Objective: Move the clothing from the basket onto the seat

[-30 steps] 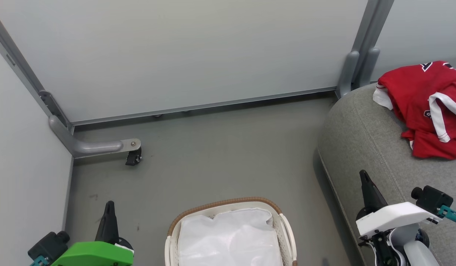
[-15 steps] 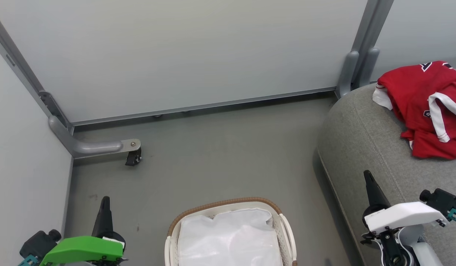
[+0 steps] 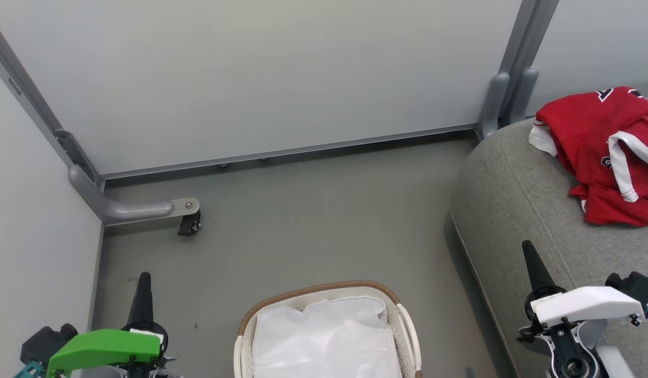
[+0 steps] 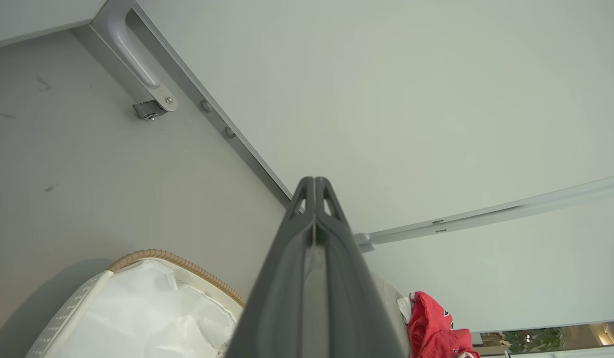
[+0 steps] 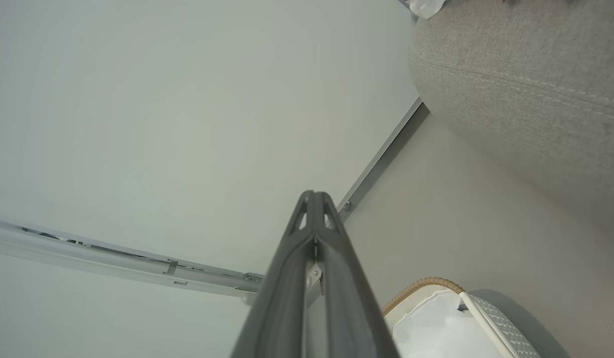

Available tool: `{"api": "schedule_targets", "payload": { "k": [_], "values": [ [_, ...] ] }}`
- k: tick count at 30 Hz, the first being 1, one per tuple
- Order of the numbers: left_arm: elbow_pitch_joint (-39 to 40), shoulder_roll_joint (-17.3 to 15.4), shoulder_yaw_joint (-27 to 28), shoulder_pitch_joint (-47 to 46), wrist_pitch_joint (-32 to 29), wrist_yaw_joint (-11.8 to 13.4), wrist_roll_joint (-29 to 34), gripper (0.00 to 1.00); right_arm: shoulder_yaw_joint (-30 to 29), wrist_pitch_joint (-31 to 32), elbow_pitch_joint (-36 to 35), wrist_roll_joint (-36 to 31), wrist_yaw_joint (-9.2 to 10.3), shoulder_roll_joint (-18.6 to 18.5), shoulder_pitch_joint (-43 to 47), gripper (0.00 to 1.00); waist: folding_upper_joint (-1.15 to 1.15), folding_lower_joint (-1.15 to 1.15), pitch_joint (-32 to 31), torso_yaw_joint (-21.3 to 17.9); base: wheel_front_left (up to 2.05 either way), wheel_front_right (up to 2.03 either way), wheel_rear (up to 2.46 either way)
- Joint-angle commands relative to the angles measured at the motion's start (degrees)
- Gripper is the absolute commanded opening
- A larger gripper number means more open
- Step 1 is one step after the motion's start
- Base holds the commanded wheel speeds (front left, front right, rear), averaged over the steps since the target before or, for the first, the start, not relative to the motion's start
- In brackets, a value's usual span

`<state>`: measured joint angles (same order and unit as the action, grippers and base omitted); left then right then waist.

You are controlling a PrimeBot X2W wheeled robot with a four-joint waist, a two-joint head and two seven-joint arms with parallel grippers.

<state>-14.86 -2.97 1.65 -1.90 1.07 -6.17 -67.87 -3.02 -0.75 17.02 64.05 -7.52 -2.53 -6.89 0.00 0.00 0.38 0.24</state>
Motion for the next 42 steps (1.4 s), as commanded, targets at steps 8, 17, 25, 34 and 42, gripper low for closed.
{"api": "schedule_targets", "payload": {
  "k": [8, 17, 25, 34, 42],
  "values": [
    [0.7, -0.4, 1.0, -2.1, -1.4, -0.5, -4.9, 0.0, -0.8, 1.5, -1.2, 5.5, 0.02, -0.4, 0.1, 0.0, 0.0, 0.0, 0.0, 0.0, 0.0, 0.0, 0.0],
    [0.8, -0.4, 1.8, -2.7, -2.7, -0.8, -9.5, 0.0, -1.5, 2.9, -1.7, 10.8, 0.03, -0.4, 0.3, 0.0, 0.0, 0.0, -0.1, -0.1, 0.0, 0.0, 0.0],
    [0.8, -0.4, 2.5, -3.2, -3.8, -0.9, -12.9, 0.0, -2.0, 3.9, -2.0, 14.7, 0.03, -0.4, 0.4, 0.0, 0.0, 0.0, -0.1, -0.1, 0.0, 0.0, 0.0],
    [0.9, -0.4, 3.2, -3.8, -5.0, -1.1, -16.6, 0.0, -2.5, 5.0, -2.4, 18.8, 0.04, -0.4, 0.6, 0.0, 0.0, 0.0, -0.1, -0.1, 0.0, 0.0, 0.0],
    [0.9, -0.4, 3.7, -4.1, -5.8, -1.2, -19.5, 0.0, -2.9, 5.8, -2.7, 22.3, 0.04, -0.5, 0.7, 0.0, 0.0, 0.0, -0.1, -0.2, 0.0, 0.0, 0.0]
  ]
}}
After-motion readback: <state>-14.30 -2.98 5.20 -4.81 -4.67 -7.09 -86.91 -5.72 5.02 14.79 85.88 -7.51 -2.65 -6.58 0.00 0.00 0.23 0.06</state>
